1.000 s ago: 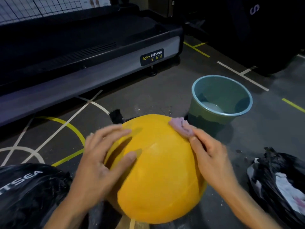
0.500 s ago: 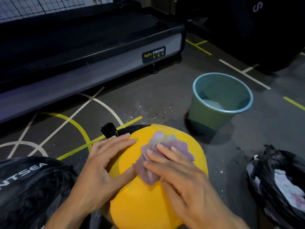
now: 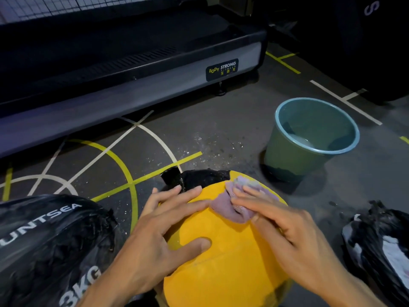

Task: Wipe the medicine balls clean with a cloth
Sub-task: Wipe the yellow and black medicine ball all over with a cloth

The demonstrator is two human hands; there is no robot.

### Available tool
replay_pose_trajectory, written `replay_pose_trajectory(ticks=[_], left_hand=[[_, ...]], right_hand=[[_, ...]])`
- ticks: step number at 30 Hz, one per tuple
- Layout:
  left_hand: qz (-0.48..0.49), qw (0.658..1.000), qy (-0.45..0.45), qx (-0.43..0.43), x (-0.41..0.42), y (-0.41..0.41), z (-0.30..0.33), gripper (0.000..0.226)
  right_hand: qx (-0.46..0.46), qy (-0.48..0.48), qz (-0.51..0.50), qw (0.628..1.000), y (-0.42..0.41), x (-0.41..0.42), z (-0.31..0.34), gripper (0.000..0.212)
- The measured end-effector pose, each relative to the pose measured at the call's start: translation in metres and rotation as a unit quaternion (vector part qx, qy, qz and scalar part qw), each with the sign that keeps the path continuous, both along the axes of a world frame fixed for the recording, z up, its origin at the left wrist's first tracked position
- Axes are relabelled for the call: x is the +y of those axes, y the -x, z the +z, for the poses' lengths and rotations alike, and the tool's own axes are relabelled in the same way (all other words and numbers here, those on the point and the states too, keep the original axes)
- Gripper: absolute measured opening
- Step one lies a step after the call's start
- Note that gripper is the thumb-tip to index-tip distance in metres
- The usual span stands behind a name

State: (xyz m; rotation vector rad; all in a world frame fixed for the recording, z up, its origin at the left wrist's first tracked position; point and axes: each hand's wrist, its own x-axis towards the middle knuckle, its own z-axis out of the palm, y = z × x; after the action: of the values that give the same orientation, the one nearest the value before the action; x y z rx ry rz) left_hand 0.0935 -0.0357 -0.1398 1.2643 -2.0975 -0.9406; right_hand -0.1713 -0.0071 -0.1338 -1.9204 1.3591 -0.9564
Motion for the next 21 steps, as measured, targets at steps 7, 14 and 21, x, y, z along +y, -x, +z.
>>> replay_pose_trajectory(ticks=[7, 14, 21], left_hand=[[-0.058, 0.998, -0.022, 0.003, -0.006, -0.014, 0.002, 0.057], [-0.061, 0.996, -0.063, 0.022, -0.008, -0.020, 0.004, 0.056], [-0.079, 0.994, -0.078, 0.020, -0.011, -0.027, 0.004, 0.056]], right_hand=[[0.075, 0.078, 0.101, 0.989, -0.006, 0.020, 0.000, 0.039], [0.083, -0.061, 0.031, 0.994, 0.013, -0.061, -0.008, 0.038], [0.022, -0.072, 0.133, 0.988, -0.028, -0.049, 0.014, 0.039]])
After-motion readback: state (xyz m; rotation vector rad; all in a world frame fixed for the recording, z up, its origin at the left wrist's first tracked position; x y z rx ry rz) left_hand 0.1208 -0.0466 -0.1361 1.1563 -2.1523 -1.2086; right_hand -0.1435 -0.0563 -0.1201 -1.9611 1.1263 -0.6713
